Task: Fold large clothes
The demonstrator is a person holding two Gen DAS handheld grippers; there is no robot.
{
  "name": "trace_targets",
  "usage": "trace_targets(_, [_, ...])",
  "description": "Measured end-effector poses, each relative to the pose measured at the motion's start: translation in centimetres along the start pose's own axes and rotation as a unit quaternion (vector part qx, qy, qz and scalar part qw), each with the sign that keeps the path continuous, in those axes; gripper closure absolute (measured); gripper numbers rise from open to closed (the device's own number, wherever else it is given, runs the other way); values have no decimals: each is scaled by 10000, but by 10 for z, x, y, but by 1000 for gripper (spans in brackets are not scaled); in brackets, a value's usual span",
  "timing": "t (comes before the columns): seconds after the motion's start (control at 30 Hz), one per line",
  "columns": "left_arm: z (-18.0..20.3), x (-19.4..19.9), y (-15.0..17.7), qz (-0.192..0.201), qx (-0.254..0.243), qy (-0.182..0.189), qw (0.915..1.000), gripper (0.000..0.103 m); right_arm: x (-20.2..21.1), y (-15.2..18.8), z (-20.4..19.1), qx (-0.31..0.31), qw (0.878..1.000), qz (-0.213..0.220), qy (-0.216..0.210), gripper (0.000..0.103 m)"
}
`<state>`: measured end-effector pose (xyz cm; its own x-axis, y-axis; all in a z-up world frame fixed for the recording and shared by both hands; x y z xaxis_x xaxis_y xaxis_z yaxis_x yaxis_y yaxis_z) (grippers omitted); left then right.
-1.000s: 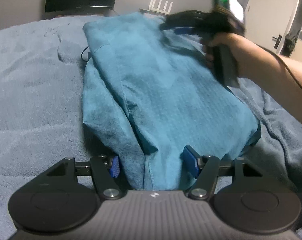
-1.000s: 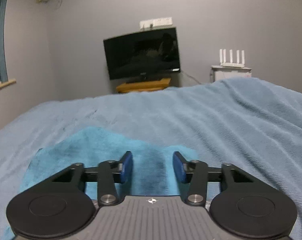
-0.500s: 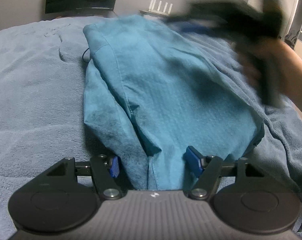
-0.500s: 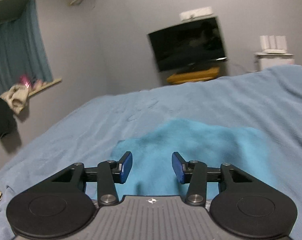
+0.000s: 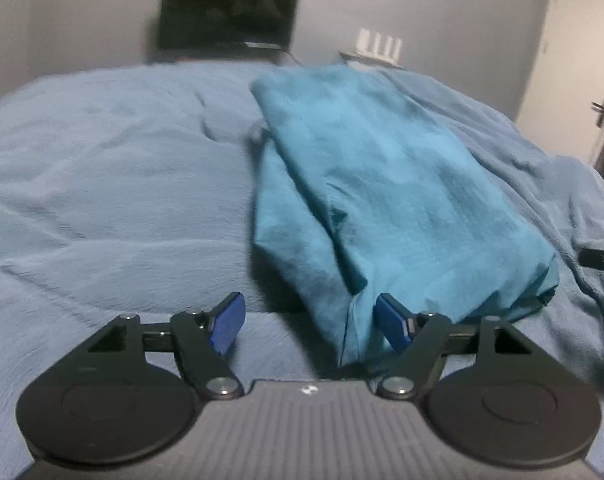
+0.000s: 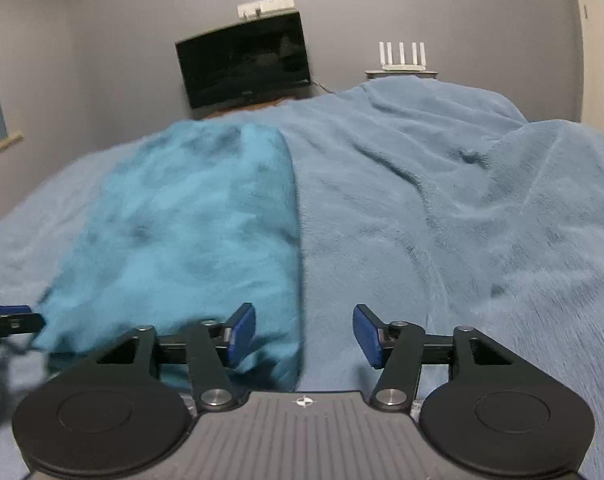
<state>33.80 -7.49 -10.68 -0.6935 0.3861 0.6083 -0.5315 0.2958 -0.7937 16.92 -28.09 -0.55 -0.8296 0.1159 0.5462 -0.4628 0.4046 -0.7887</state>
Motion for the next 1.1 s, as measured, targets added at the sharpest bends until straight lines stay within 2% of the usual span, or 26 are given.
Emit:
trace_targets(0.07, [9, 20, 8, 145, -25, -306, 9994, 18, 30, 13, -1, 93, 9998, 108, -158, 29])
trace_targets(0.1, [14, 30, 13, 209, -6, -414, 9989, 11, 48, 24, 0, 107, 9996, 130, -245, 27])
trace_targets(0.23, [37, 68, 30, 285, 80, -338, 9990, 7, 59, 50, -18, 184, 9983, -136, -539, 17])
trace_targets(0.33, [60, 93, 42, 423, -238, -595, 9970, 1, 70, 77, -30, 391, 9966, -349, -642, 4])
trace_targets(0.4, [74, 98, 47, 483, -569, -820, 9938, 1, 72, 89, -41, 771, 9942, -403, -635, 1])
trace_targets(0.5, [92, 75, 49, 326, -1052, -939, 9895, 0, 62, 96, -51, 975, 9935, -335, -478, 0])
trace_targets(0.67, [87, 21, 56, -124, -953, -1028, 9901, 0, 23, 110, -55, 1184, 9929, 76, -94, 0])
trace_targets(0.73, [85, 8, 57, -277, -870, -977, 9910, 0, 7, 110, -53, 1128, 9935, 110, 90, 0])
trace_targets(0.8, [82, 3, 59, -336, -811, -834, 9926, 0, -6, 111, -51, 1082, 9941, 43, 113, 0])
trace_targets(1.1, [83, 3, 60, -292, -837, -786, 9930, 0, -18, 115, -49, 1146, 9930, -6, 283, 0])
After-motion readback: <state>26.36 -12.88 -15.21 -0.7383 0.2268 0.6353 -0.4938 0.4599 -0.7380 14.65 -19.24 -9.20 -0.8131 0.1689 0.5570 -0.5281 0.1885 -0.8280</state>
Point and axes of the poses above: each gripper's, at about its wrist camera, not at the fingertips, and x roughly against the way its jaws point, z to its right, y to its underside, the point moved 1 cm from there along -x, roughly the way its jaws point, and after that the axes turned 10 degrees about -x, right-handed, at the moved point
